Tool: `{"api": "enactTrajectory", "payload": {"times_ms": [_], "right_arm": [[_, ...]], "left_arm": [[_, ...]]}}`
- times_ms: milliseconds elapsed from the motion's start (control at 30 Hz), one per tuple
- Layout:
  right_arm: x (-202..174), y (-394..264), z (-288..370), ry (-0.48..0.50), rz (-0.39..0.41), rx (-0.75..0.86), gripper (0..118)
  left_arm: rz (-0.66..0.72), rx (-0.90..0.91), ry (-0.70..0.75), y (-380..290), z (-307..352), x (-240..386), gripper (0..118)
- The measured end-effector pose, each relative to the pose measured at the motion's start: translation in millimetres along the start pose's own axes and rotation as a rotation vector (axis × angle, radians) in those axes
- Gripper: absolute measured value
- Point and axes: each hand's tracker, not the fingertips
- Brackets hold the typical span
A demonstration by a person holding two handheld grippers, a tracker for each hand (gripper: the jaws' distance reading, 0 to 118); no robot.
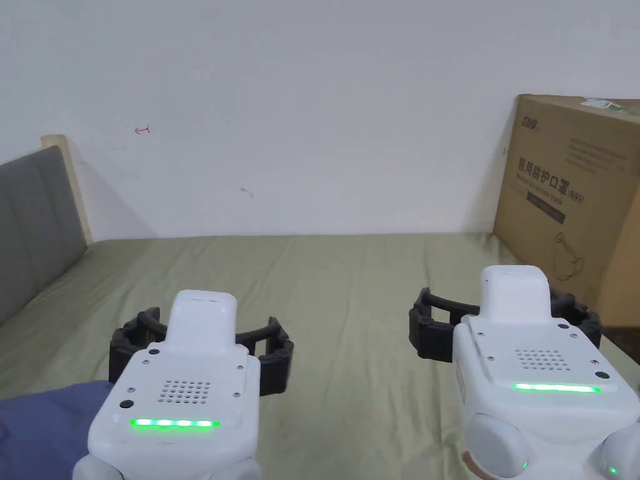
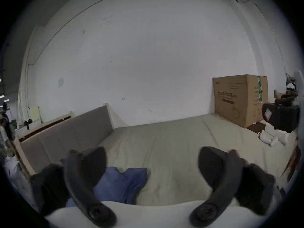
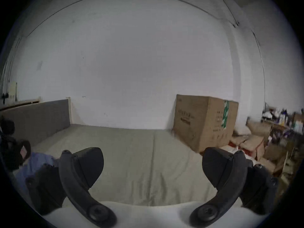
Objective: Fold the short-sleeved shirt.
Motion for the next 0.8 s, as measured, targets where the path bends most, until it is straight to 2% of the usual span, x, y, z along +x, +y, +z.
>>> {"api": "enactTrajectory", "payload": {"times_ms": [33,67,100,133,200,267,333,500,800], "right_arm": [[-1.1,2.1,3.1,0.009,-0.001,-0.008,111],[-1.8,2.3,5.1,0.032,0.002,-0.017,87],[-3.3,-0.5,7.0,0.046,0.000,-0.007,48],[-4.4,-3.3,5.8,0.043,0.005,-0.009,10],[-5.5,-10.2,-0.6,0.019,0.005,-0.059,7],[0.0,-16.2,-3.0,0.084,-0.051,-0.097,6],[2.4,-19.3,-3.1,0.102,-0.089,-0.097,6],[0.0,-18.3,-2.3,0.098,-0.052,-0.087,4],[-8.2,-9.3,-3.4,0.170,-0.070,-0.097,3]], "left_arm": [[-0.002,0.029,0.025,0.0,4.4,-0.4,81],[-0.013,0.050,0.032,-0.7,7.7,-0.1,40],[-0.012,0.070,0.021,-2.2,9.9,0.0,10],[-0.004,0.062,0.022,-3.9,10.3,0.1,2],[0.044,0.044,0.002,-7.1,10.4,-4.5,0],[0.102,-0.015,-0.072,-7.2,5.7,-8.9,0],[0.126,-0.030,-0.080,-9.1,1.9,-11.0,0],[0.136,-0.044,-0.102,-4.3,-1.4,-11.9,0],[0.155,-0.042,-0.107,3.0,-1.0,-18.6,0]]}}
